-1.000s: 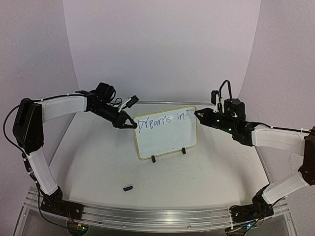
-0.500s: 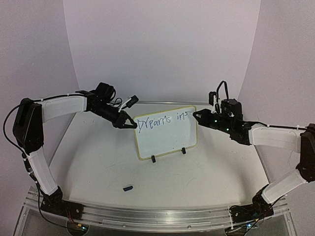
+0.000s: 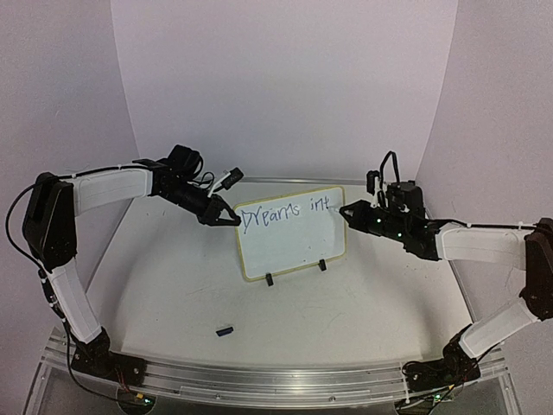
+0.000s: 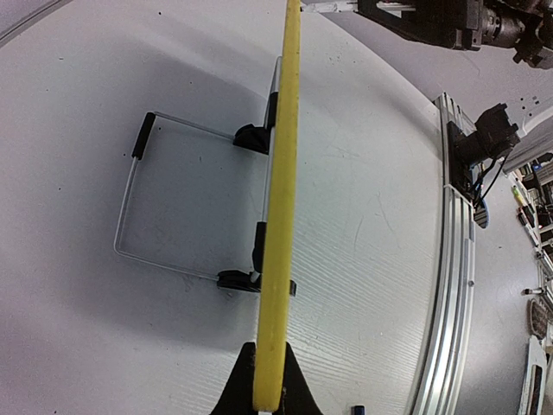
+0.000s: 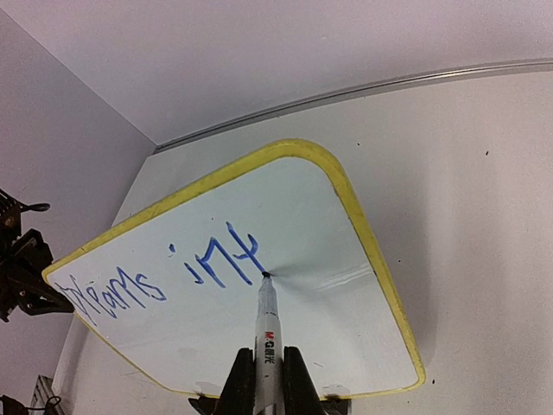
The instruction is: Write a sentence on the whiteboard
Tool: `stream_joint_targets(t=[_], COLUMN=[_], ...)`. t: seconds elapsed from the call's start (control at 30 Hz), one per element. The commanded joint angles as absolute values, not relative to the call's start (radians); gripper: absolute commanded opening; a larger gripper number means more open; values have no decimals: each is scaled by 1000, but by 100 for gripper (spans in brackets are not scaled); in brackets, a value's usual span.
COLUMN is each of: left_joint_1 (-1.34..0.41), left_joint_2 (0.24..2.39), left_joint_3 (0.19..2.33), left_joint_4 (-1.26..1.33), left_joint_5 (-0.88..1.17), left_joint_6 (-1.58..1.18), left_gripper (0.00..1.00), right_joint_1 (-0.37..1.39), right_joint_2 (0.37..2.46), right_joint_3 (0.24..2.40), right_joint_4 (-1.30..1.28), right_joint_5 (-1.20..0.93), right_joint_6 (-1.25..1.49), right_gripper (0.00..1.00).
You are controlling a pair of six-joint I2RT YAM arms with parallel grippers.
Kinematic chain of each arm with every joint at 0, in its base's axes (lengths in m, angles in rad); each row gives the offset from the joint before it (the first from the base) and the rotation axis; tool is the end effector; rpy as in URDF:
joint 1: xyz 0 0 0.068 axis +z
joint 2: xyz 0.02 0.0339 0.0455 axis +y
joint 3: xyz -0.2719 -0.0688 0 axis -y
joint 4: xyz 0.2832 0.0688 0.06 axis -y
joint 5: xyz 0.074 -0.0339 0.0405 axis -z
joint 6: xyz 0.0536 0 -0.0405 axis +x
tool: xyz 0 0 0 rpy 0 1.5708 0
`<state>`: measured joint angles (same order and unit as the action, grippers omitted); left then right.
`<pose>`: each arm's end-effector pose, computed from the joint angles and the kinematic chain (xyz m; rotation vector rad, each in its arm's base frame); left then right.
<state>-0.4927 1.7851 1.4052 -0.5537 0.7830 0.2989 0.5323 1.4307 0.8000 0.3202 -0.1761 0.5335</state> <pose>0.3607 -0.2366 0.2399 1.2198 2.0764 -1.0566 0.3113 0.1943 0.2255 -0.1258 1.9727 0.8809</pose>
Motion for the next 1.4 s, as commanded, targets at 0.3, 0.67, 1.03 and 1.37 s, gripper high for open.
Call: stream_joint_targets(t=[0.3,0.67,1.03,1.37], left_joint_1=[-511,-511,-511,-511], left_joint_2=[1806,1806,1805,1805], left_joint_3=[1420,1419,1419,1419], left_joint_4=[-614,-614,-614,-615], left_joint_5=[741,741,741,741], left_joint_6=[319,318,319,319], left_gripper=[0,0,0,0], right_joint_1=[528,529,529,528], right_joint_2=[1335,1375,1413,1413], right_joint_3=[797,815,857,856], right_joint_4=[316,316,317,319], right_joint_5=[-116,-101,-102,-136], right_joint_6=[531,523,506,481], right_gripper=[0,0,0,0])
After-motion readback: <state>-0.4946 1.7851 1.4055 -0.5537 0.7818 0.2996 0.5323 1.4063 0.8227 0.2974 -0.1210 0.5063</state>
